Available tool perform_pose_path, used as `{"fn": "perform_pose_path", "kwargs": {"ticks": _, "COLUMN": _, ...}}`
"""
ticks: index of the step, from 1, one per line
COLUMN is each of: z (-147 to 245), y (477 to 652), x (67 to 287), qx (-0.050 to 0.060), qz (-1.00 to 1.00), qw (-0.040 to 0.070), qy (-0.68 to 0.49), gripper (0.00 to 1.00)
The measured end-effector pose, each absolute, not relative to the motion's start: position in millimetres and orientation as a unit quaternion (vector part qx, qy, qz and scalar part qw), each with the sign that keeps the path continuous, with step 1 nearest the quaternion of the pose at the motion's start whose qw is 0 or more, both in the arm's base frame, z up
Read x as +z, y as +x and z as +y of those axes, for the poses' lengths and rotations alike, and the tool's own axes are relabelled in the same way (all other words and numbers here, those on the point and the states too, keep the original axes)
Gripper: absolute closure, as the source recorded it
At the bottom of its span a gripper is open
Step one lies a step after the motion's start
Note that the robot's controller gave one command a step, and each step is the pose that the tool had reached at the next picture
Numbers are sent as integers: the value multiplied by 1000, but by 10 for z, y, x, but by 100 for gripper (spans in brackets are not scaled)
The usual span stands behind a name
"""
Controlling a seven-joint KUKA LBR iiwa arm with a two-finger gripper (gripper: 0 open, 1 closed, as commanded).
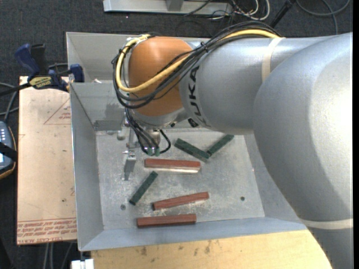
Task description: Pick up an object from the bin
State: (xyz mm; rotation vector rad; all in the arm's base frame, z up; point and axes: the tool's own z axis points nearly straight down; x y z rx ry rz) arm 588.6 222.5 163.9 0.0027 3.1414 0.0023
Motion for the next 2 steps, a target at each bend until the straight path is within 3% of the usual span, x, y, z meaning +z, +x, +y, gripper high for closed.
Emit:
{"fn": "perform_pose_path", "kwargs": {"ticks": 1, "z": 2092, "y": 5750, "x": 1409, "qx": 2, "qz": 998, "qw": 5, "qy": -58, "gripper": 0}}
{"fn": "perform_pose_path", "kwargs": {"ticks": 2, "z": 1605, "y": 5351, "x": 780, "qx": 3, "qz": 996, "qw": 9, "qy": -89, "gripper": 100}}
